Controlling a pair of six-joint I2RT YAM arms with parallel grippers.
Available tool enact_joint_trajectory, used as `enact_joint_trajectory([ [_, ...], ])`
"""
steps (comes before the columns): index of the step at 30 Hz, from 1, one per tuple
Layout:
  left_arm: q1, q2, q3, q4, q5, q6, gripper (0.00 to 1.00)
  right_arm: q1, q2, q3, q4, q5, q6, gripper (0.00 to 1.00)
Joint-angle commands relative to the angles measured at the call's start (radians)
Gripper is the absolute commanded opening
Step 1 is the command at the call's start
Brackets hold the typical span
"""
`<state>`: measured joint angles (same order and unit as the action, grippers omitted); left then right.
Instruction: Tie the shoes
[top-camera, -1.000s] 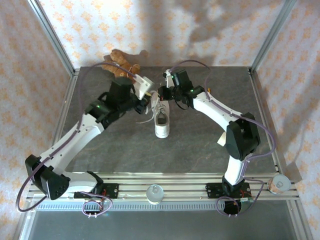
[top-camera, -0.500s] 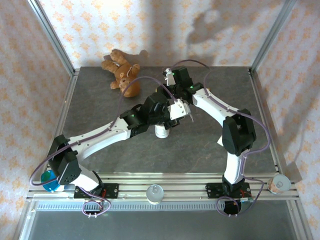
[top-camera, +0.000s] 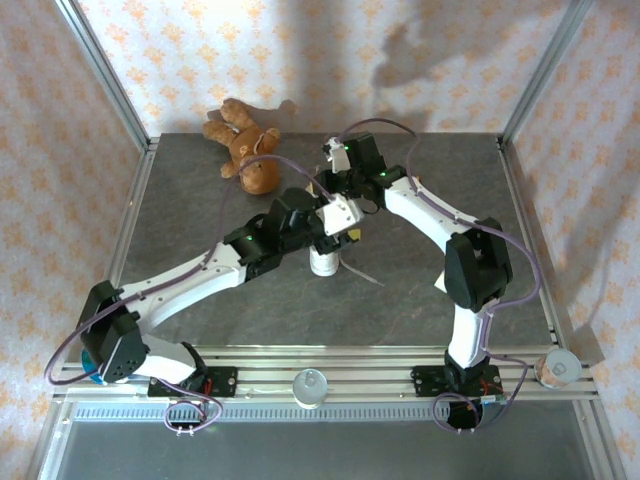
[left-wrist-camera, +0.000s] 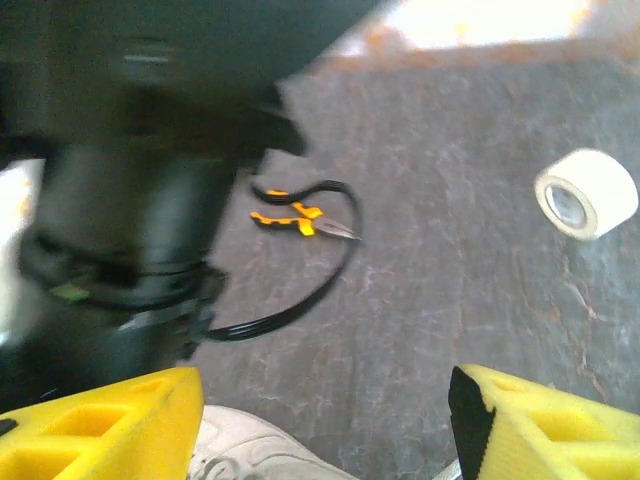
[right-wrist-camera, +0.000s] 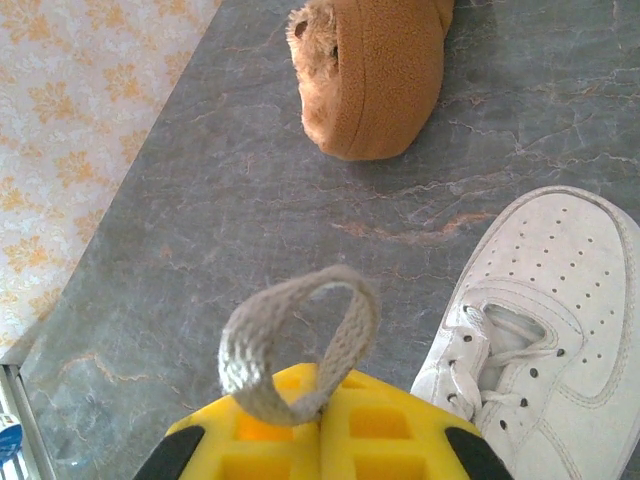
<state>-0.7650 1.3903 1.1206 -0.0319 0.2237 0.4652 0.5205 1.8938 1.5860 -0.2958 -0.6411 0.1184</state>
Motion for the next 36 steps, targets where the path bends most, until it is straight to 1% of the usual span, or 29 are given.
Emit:
enact_joint_trajectory([
  [1, 0.099, -0.088, -0.05, 0.072, -0.045, -0.187, 0.67, -0.004, -0.048, -0.002, 0.012, -0.021, -0.037, 0.0],
  [2, 0.148, -0.105, -0.071, 0.082, -0.036, -0.256, 0.65, -0.003, -0.05, -0.002, 0.014, -0.03, -0.045, 0.0],
  [5, 0.282, -0.129, -0.135, 0.12, 0.04, -0.38, 0.6, 0.001, -0.059, -0.006, 0.013, -0.051, -0.076, 0.0],
  [7, 0.365, -0.126, -0.177, 0.152, 0.129, -0.431, 0.58, 0.005, -0.069, -0.01, 0.009, -0.055, -0.1, 0.0],
  [10, 0.436, -0.087, -0.231, 0.243, 0.266, -0.455, 0.57, 0.012, -0.083, -0.016, 0.006, -0.057, -0.122, 0.0],
  [12, 0.45, -0.056, -0.263, 0.313, 0.32, -0.454, 0.57, 0.013, -0.089, -0.017, 0.003, -0.05, -0.125, 0.0],
  [16, 0.452, 0.022, -0.315, 0.465, 0.37, -0.476, 0.57, 0.022, -0.097, -0.025, 0.004, -0.049, -0.124, 0.0],
  [21, 0.452, 0.137, -0.325, 0.621, 0.43, -0.502, 0.57, 0.033, -0.096, -0.038, 0.001, -0.043, -0.107, 0.0],
  [23, 0.451, 0.177, -0.315, 0.666, 0.45, -0.516, 0.55, 0.036, -0.096, -0.045, 0.003, -0.042, -0.101, 0.0],
  [28, 0.451, 0.27, -0.275, 0.761, 0.53, -0.558, 0.43, 0.041, -0.099, -0.058, 0.005, -0.02, -0.09, 0.0],
  [32, 0.444, 0.304, -0.263, 0.813, 0.562, -0.58, 0.43, 0.04, -0.098, -0.058, 0.004, 0.002, -0.084, 0.0],
  [36, 0.437, 0.317, -0.25, 0.803, 0.557, -0.576, 0.45, 0.039, -0.096, -0.057, 0.003, 0.007, -0.077, 0.0],
])
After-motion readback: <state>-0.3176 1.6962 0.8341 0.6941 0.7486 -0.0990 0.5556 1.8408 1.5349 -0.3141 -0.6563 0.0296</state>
